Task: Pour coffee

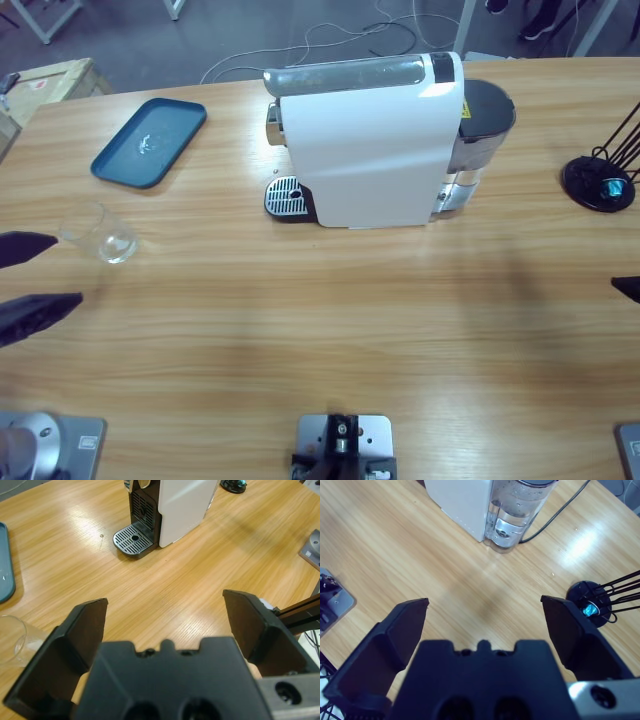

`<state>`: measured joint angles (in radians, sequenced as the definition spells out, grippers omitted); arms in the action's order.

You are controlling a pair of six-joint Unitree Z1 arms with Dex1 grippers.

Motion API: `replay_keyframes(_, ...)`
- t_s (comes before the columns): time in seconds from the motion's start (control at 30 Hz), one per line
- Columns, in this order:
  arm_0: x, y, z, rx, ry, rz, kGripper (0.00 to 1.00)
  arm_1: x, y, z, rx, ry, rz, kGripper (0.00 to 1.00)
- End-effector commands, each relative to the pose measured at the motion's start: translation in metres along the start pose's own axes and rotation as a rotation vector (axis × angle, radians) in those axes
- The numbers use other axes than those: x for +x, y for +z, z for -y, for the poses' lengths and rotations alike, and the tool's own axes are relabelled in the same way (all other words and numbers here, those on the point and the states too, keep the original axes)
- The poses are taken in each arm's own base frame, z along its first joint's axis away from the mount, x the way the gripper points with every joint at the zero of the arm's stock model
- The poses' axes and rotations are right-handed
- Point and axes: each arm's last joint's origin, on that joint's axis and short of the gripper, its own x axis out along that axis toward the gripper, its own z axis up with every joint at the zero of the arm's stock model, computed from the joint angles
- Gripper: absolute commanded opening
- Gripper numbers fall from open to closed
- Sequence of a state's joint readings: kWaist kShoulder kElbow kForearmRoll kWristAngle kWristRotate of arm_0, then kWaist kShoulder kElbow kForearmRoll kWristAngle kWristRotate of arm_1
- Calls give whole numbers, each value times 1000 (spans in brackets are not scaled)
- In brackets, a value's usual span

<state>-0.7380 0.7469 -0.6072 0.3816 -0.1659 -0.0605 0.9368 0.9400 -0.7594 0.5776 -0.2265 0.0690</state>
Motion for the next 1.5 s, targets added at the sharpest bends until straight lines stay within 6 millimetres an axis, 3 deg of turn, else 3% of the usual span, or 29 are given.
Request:
replay_keyframes(0.03,8,-8,-2,5,10,-40,1000,5,2,-1,-2,-25,-23,1000)
replay_keyframes(0.63,10,-9,-5,-5,69,-24,1000,3,0,0,-2,-29,-16,1000)
replay_keyframes(0.7,9,1,-7,-18,109,2,1000,3,0,0,-1,-29,-15,1000)
replay_keyframes(0.8,13,38,-10,-27,149,37,1000,4,1,0,-1,-29,-18,1000)
replay_keyframes(0.97,55,112,-16,-57,144,14,1000,5,2,0,-1,-30,-20,997)
replay_keyframes(1.07,88,158,-28,-300,159,11,1000,6,2,-1,-2,-30,-24,996)
replay_keyframes(1.17,116,165,-44,-554,187,-8,1000,5,2,-1,-2,-30,-24,991)
replay_keyframes(1.3,147,165,-55,-709,127,-48,1000,5,2,0,2,-39,-22,998)
replay_keyframes(1.43,220,158,-69,-861,-135,-174,1000,10,3,0,4,-63,-36,1000)
replay_keyframes(1.5,241,152,-75,-918,-185,-220,996,12,4,-1,3,-64,-40,1000)
